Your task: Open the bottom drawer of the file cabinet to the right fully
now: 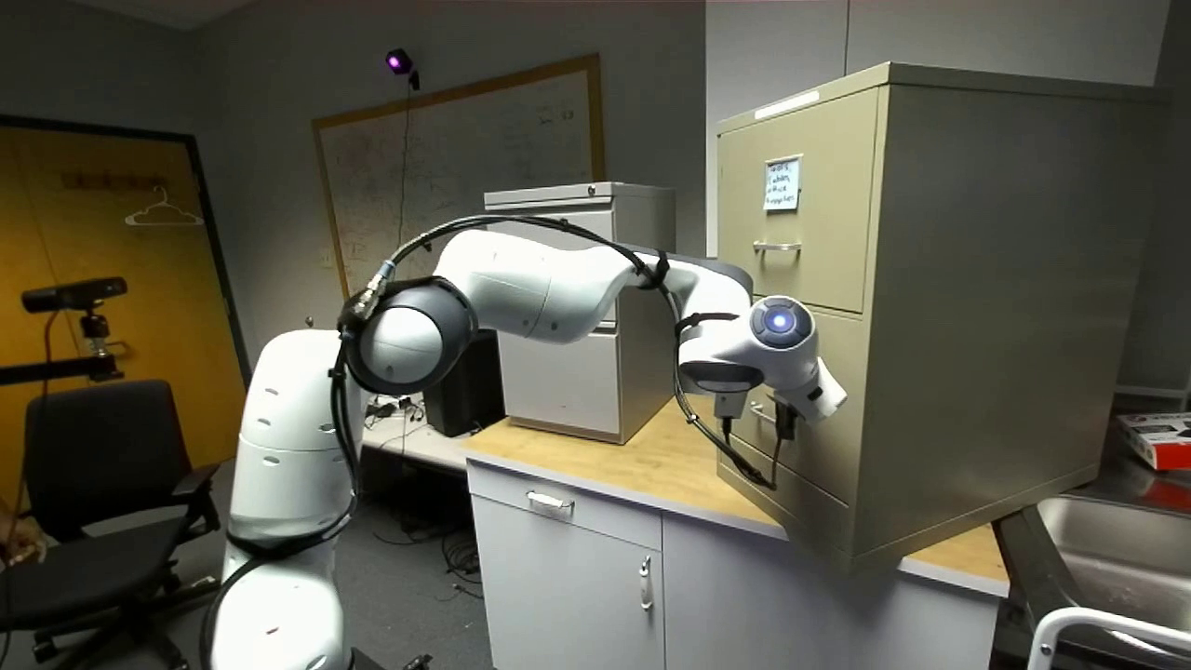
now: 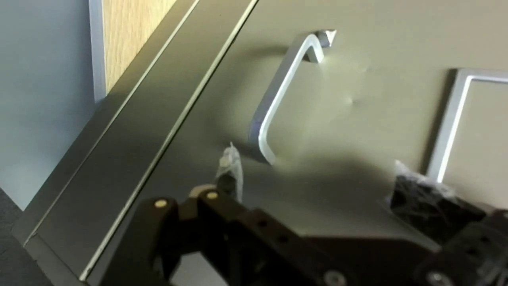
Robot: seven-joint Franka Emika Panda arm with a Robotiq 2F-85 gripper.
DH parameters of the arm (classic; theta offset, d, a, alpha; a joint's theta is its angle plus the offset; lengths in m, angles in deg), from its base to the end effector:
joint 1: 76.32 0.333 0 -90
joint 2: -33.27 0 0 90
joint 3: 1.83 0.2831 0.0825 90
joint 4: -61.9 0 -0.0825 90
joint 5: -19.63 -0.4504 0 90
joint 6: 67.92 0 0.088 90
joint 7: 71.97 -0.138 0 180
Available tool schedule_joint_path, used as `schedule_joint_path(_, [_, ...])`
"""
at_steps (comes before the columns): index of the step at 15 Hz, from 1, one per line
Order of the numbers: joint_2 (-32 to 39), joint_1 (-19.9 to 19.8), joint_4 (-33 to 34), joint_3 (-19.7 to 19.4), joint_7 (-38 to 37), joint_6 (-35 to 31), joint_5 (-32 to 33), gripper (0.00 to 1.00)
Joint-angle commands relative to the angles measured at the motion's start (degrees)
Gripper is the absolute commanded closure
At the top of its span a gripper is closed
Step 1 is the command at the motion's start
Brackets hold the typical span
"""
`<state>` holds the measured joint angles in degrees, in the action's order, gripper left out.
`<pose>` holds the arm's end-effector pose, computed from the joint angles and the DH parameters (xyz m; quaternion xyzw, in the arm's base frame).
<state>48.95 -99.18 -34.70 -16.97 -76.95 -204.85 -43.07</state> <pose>0.6128 -0.4282 0.4198 -0.6868 0.5743 -0.3003 0.3290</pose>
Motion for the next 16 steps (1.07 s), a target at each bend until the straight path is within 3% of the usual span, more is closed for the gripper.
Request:
schedule_joint_path(1, [0.53, 0.54, -1.44, 0.76, 1.59, -0.68, -3.11, 0.00])
schedule_joint_path(8, [2.62, 1.14, -2.85, 0.57, 0.84, 0.59, -2.82, 0.00])
schedule_joint_path(16, [5.75, 1.46, 0.39, -0.24, -2.90, 3.03, 3.25, 0.00])
